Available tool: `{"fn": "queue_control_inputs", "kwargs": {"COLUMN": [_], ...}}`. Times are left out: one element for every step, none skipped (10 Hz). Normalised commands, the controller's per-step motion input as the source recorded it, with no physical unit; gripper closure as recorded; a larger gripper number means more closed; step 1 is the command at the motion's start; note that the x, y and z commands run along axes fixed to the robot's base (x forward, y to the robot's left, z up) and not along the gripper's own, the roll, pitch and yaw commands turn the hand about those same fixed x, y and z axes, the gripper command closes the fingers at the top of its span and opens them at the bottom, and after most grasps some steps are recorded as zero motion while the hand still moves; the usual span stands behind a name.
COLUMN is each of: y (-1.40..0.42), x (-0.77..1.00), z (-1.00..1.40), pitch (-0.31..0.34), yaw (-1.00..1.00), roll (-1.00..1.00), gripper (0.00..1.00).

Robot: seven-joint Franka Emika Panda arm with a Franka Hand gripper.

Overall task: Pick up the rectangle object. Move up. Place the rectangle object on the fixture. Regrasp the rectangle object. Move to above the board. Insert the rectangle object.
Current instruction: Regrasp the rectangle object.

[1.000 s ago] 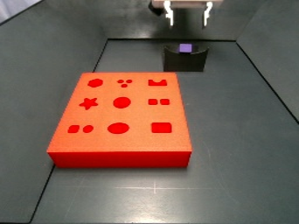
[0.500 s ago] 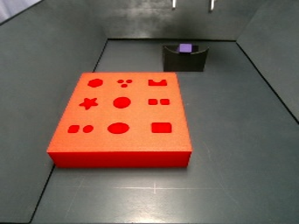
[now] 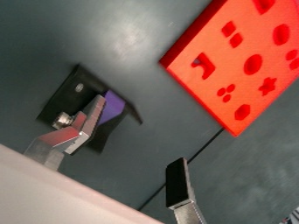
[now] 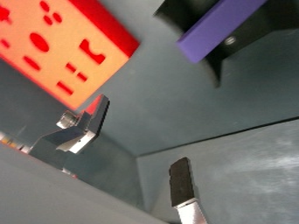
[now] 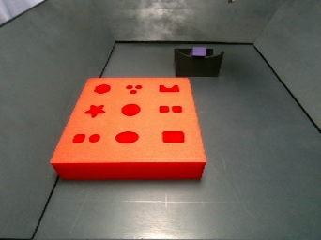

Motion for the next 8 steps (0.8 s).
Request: {"fn": "queue_control_inputs", "kwargs": {"y": [-0.03, -0.03, -0.02, -0.02, -0.02, -0.02, -0.02, -0.02], "x": [-0.01, -0.02, -0.02, -0.02, -0.01, -0.01, -0.01, 0.0], "z": [0.01, 0.01, 0.01, 0.01, 0.0, 0.0, 0.0, 0.01], "pitch": [0.031, 0.026, 0.022, 0.018, 0.014, 0.012, 0.014, 0.02], "yaw": [0.03, 0.03, 0.03, 0.03, 0.03, 0.03, 0.04, 0.04], "roll": [1.0, 1.0, 1.0, 1.0, 1.0, 1.0, 1.0, 1.0], "gripper": [0.0, 0.0, 0.0, 0.0, 0.0, 0.0, 0.0, 0.0]}}
